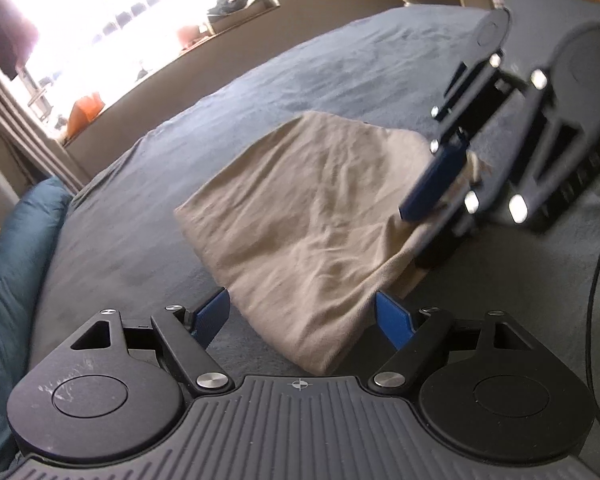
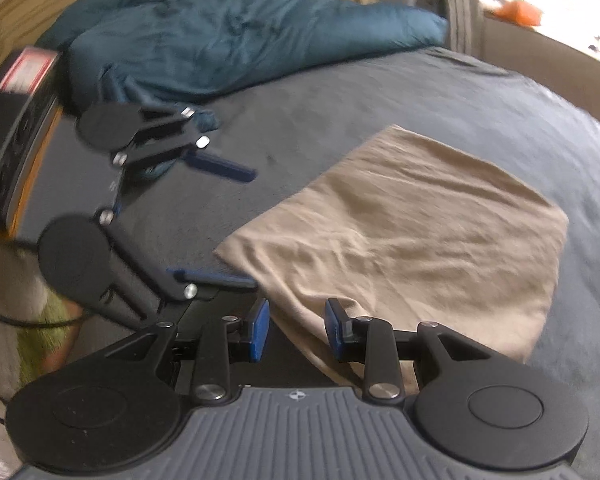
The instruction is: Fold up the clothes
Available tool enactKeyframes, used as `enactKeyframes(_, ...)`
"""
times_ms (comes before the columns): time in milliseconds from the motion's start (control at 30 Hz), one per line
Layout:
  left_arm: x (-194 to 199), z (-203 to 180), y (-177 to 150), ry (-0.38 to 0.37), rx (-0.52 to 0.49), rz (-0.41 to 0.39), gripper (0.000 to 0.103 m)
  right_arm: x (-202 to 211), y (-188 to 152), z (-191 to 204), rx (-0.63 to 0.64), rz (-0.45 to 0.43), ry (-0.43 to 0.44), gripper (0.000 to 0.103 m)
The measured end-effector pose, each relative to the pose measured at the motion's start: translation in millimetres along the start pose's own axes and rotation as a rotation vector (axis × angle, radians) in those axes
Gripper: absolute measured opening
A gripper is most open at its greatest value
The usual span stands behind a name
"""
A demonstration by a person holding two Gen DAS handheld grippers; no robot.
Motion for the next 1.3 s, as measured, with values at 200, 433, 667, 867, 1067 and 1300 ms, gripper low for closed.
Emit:
enactKeyframes(200,-4,8,-2,-0.025,0.067,0.013,0.081,-19,5,2,0.076,0.014,-0.115,0.012)
enactKeyframes(433,-11,2,-6,-0.014,0.049,0.032,0.080,-14,8,-9,-0.018,-0.024,-0.088,0.005)
enactKeyframes(667,-12,10,-1,0.046,0.097,-0.004,0.079,0,7,-7,-0.019,-0.070,-0.085,0.005)
enactKeyframes(867,-11,13,-2,0.100,0.112,-0.033,0.079,-6,0,-3,-0.012,-0.065,-0.057,0.005)
enactKeyframes(1067,-11,9,-5,0.110,0.081,-0.031,0.078,-17,-10,-1,-0.041,-0.022,0.016,0.019)
enactKeyframes(1300,-8,19,-4,0.111,0.123,-0.038,0.079,20,2,-42,-0.232,-0.132,0.155,0.024)
Point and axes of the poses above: each gripper's, at about its wrist camera, not at the fingertips, and x roughly against the way its jaws point, z to its left, y to its top, the point moved 8 cm from there along -x, roughly the way its jaws point, and after that the axes turned 12 degrees about z, right-handed, at the moved point
